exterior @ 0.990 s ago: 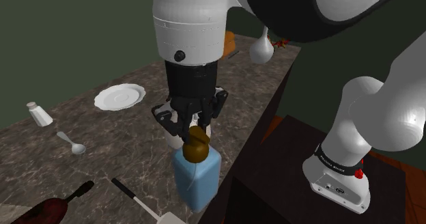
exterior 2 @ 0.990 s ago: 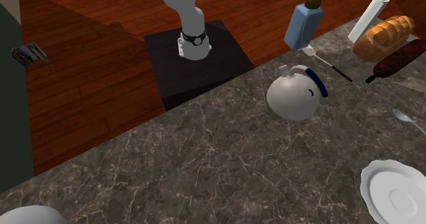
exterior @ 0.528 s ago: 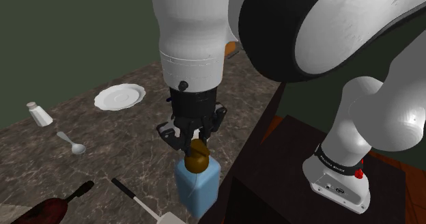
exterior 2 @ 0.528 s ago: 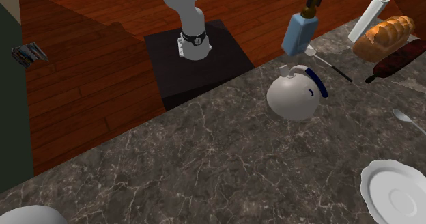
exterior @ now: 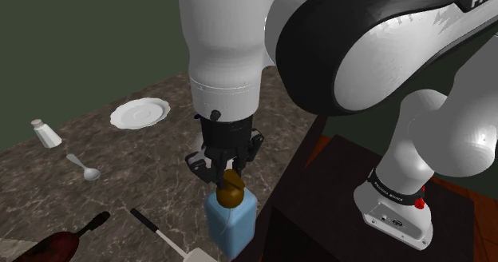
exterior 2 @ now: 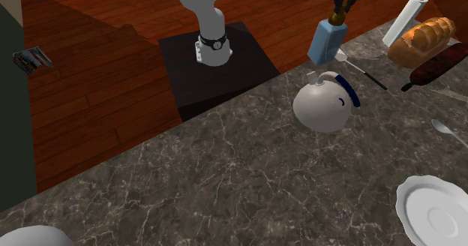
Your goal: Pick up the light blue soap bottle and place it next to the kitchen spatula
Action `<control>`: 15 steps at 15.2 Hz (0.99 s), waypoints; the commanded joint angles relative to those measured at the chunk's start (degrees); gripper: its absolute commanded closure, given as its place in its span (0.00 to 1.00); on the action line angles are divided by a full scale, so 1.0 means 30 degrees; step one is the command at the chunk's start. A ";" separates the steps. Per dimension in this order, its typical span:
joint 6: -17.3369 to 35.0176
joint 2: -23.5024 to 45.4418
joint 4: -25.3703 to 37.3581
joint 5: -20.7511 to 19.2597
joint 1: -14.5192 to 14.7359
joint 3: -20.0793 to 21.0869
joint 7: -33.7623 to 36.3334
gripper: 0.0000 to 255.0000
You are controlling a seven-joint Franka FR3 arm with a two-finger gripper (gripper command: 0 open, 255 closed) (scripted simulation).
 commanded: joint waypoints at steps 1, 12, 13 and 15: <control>0.0011 -0.0002 0.0001 -0.0001 0.0000 0.0001 0.0002 1.00; -0.1951 -0.0555 0.1459 0.0159 -0.0010 -0.0244 -0.0161 0.00; -0.2461 -0.0655 0.1878 0.0177 -0.0016 -0.0304 -0.0185 0.00; -0.2462 -0.0657 0.1877 0.0178 -0.0016 -0.0305 -0.0185 0.00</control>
